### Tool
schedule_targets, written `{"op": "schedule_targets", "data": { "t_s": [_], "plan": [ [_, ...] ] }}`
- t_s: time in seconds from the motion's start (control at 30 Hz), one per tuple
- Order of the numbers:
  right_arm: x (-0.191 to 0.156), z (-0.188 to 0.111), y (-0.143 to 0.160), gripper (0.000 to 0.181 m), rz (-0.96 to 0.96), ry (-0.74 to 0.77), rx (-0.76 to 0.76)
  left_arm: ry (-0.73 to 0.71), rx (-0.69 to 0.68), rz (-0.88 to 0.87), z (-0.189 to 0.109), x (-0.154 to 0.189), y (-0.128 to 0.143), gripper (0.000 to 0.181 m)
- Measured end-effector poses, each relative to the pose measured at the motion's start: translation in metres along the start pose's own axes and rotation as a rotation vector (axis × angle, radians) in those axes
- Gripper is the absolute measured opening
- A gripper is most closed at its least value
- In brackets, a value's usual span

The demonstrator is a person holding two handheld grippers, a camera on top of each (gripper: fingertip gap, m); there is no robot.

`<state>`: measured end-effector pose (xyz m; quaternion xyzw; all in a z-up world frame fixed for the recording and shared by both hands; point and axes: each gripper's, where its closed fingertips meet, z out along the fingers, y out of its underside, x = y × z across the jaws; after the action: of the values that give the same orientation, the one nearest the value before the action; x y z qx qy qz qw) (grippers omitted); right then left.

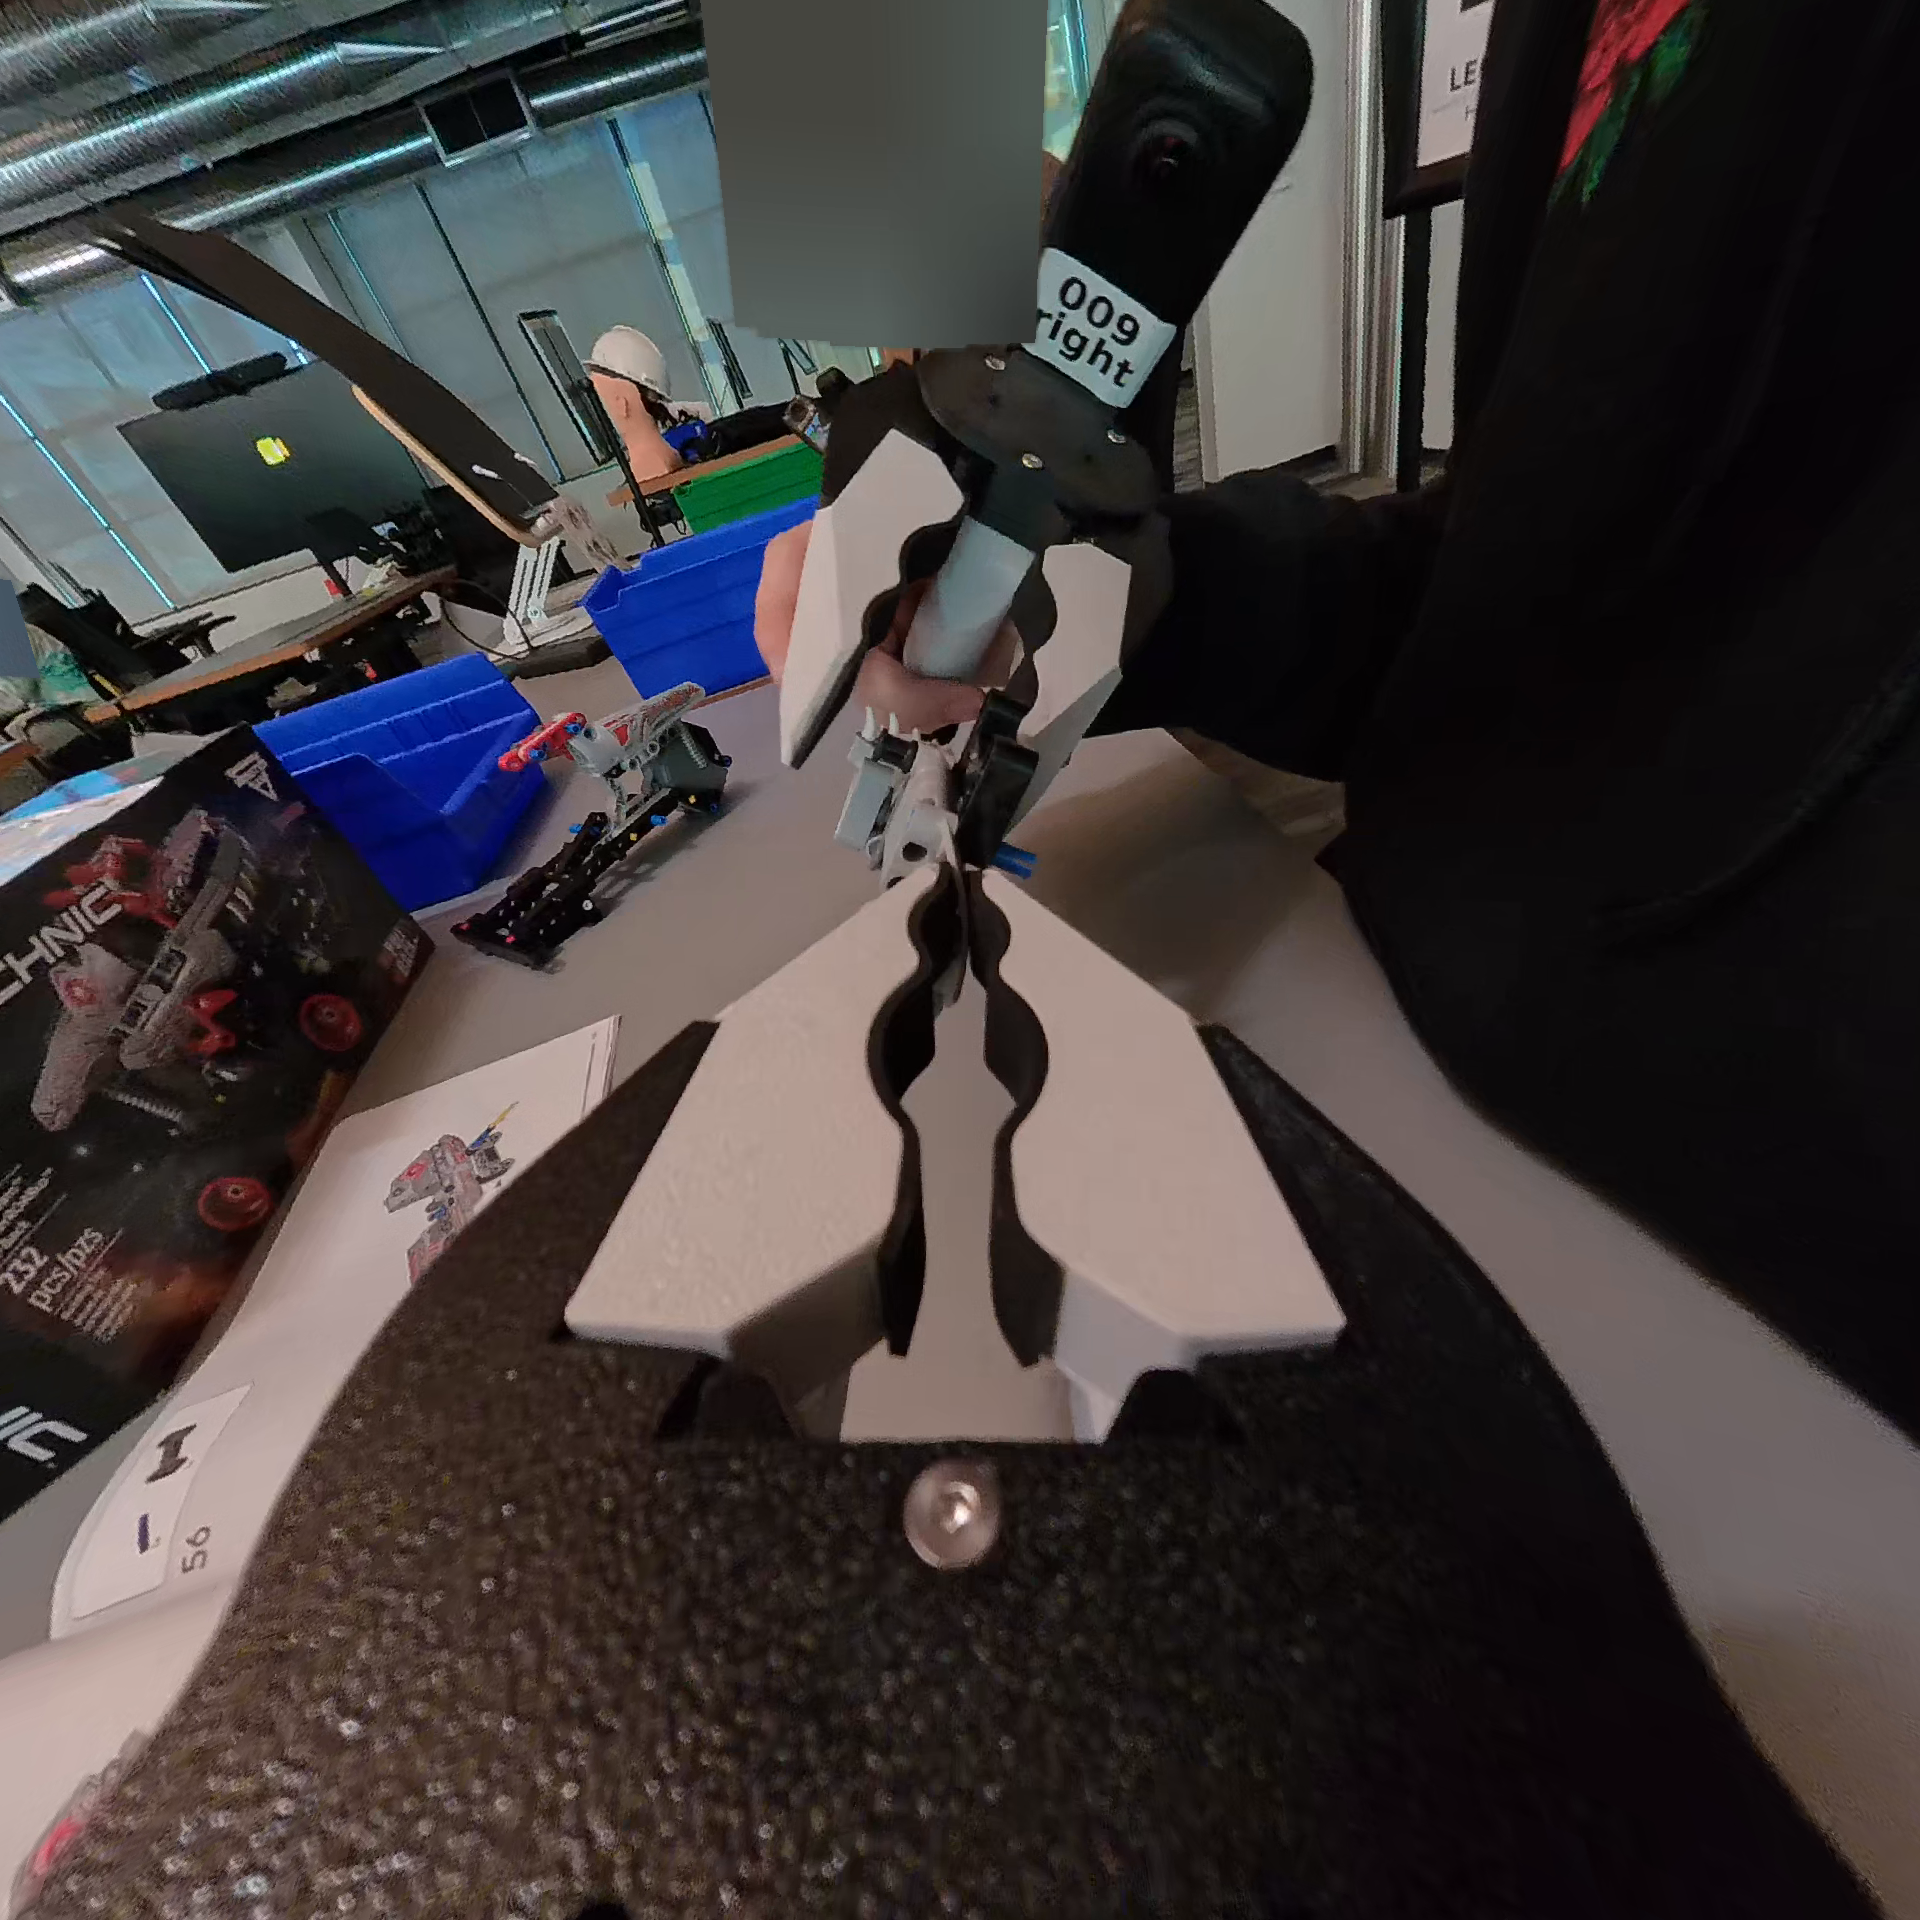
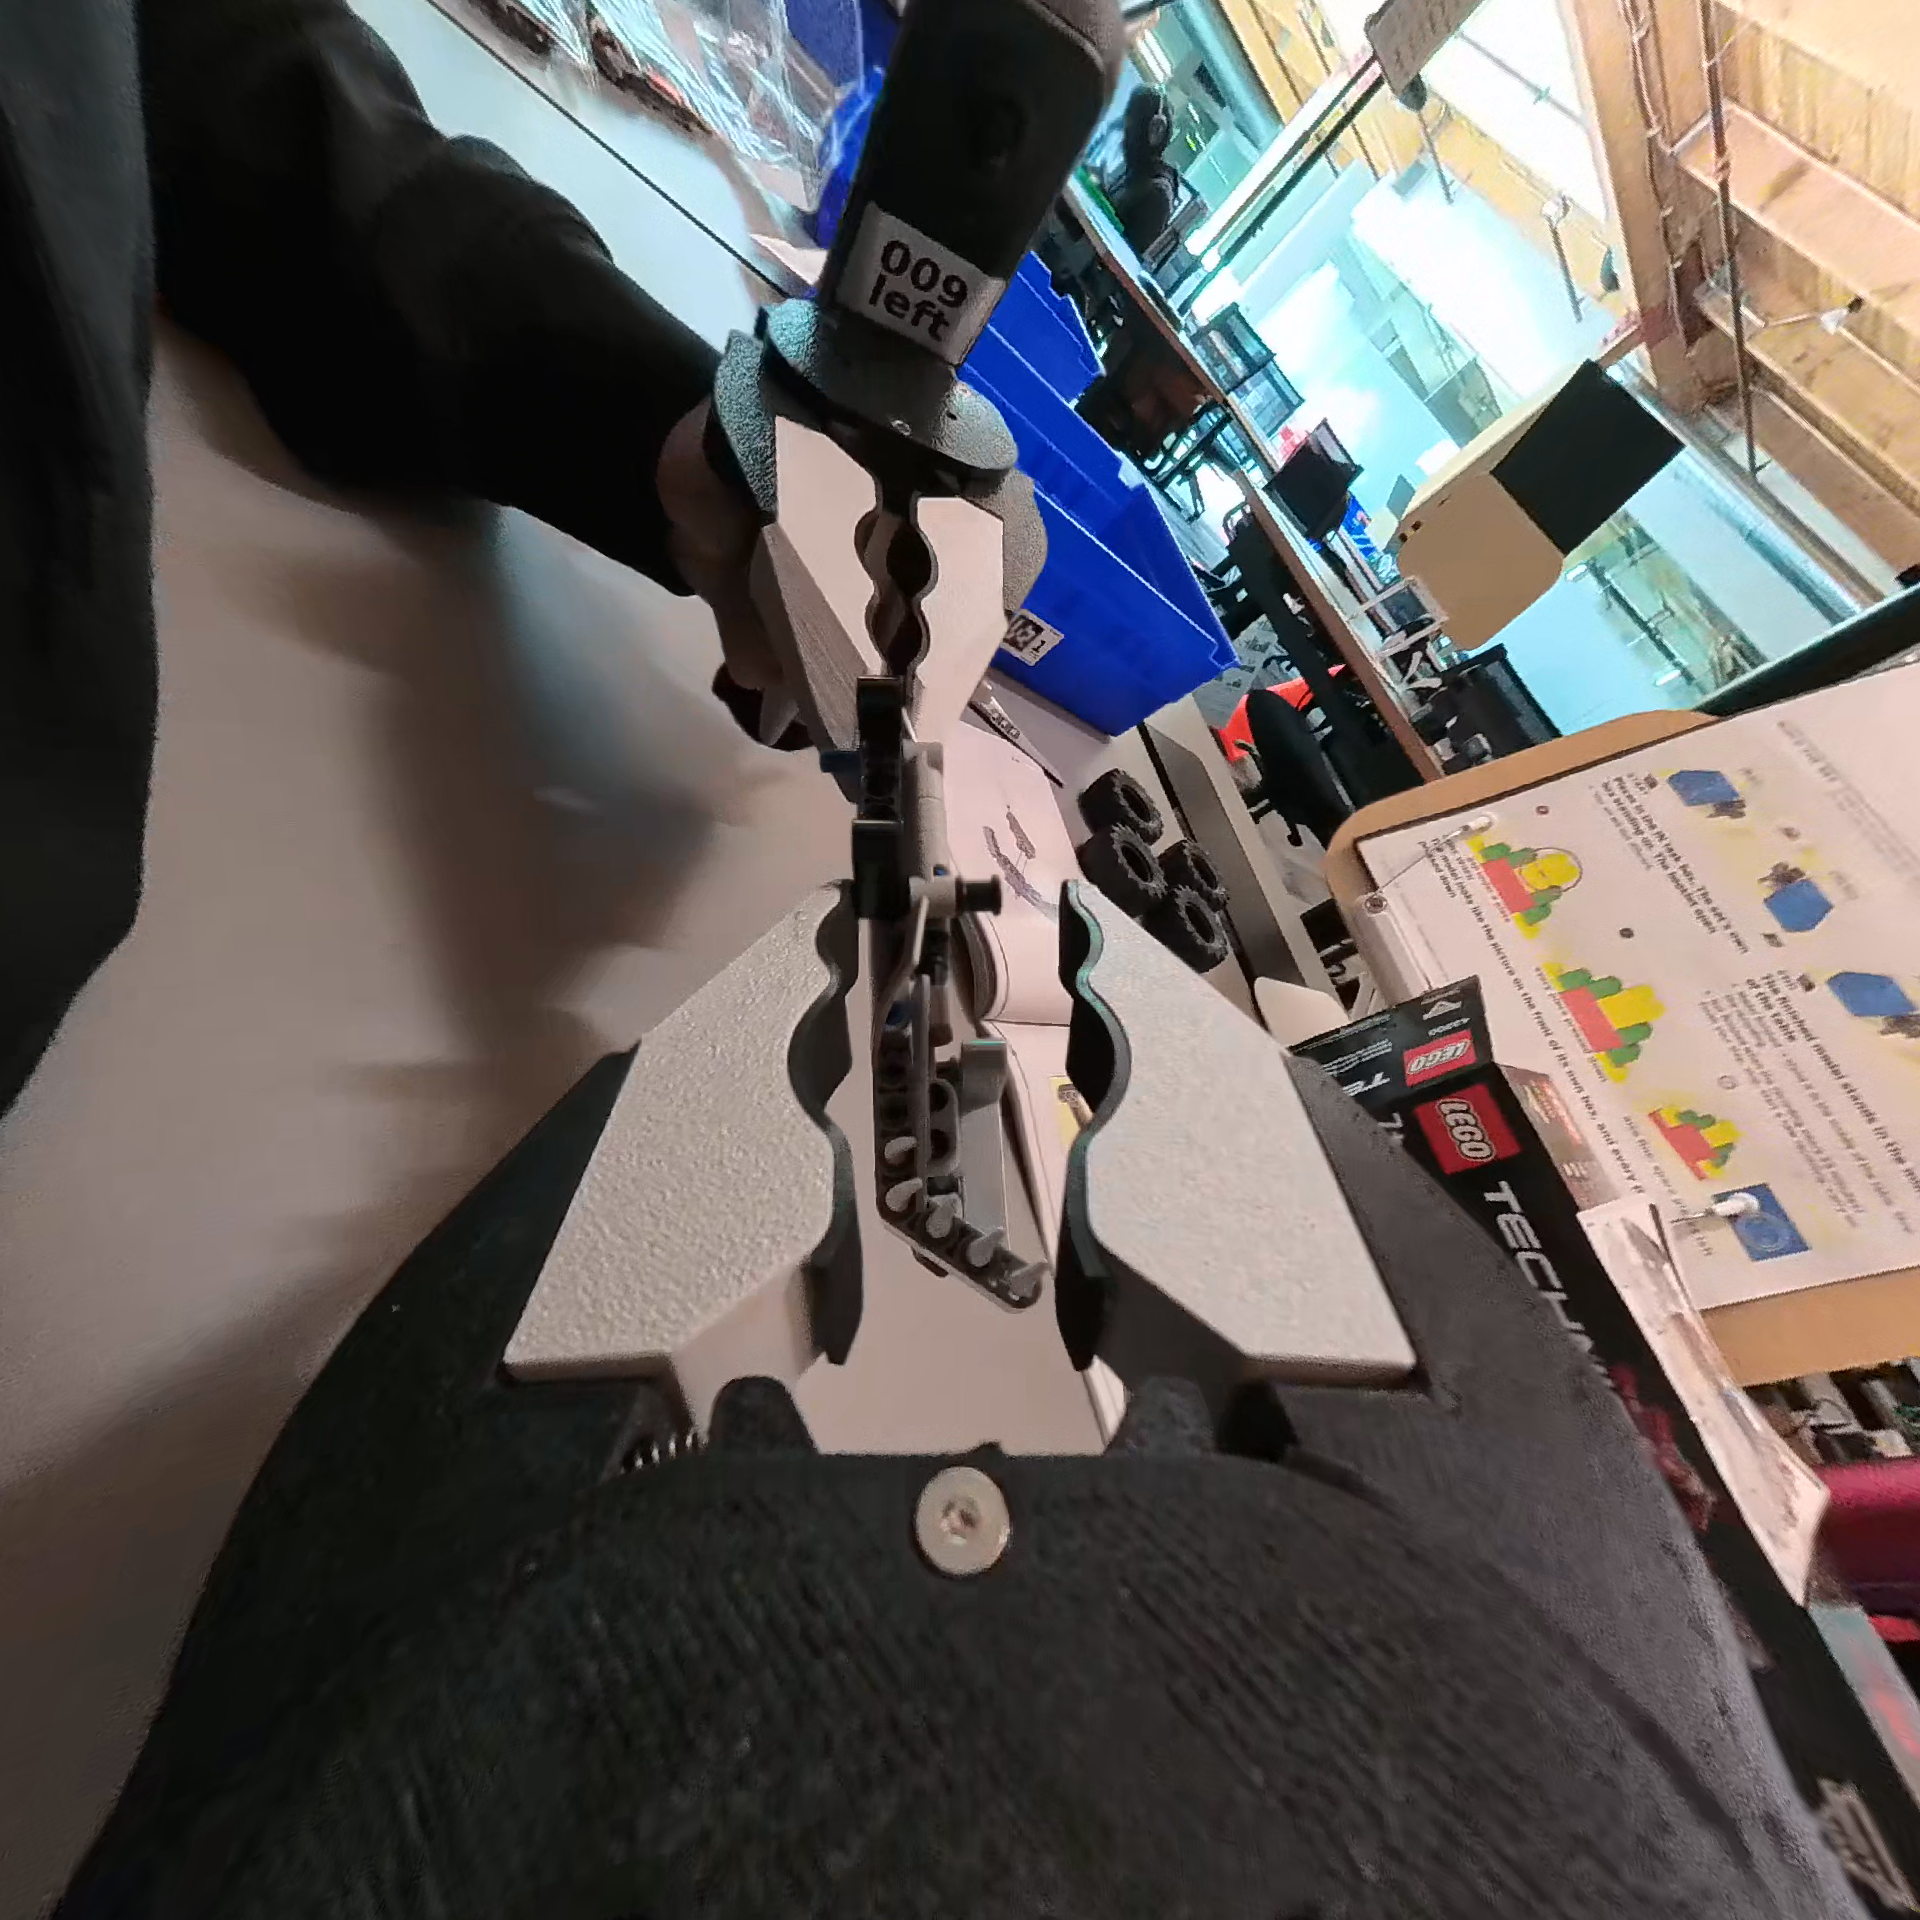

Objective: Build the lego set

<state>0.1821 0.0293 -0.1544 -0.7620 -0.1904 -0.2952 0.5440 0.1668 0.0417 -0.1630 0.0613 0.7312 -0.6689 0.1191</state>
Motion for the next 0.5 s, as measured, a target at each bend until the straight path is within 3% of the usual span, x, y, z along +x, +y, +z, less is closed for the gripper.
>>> {"op": "schedule_targets", "data": {
  "t_s": [0.1,0.5],
  "plan": [
    [-0.006,0.002,0.000,0.025,-0.017,-0.031,-0.005,0.006,0.003,-0.035,-0.001,0.000,0.001,0.000],
    [-0.006,0.009,0.014,0.024,0.099,-0.027,-0.091,-0.008,-0.029,-0.127,-0.003,-0.007,0.012,0.000]
  ]
}}
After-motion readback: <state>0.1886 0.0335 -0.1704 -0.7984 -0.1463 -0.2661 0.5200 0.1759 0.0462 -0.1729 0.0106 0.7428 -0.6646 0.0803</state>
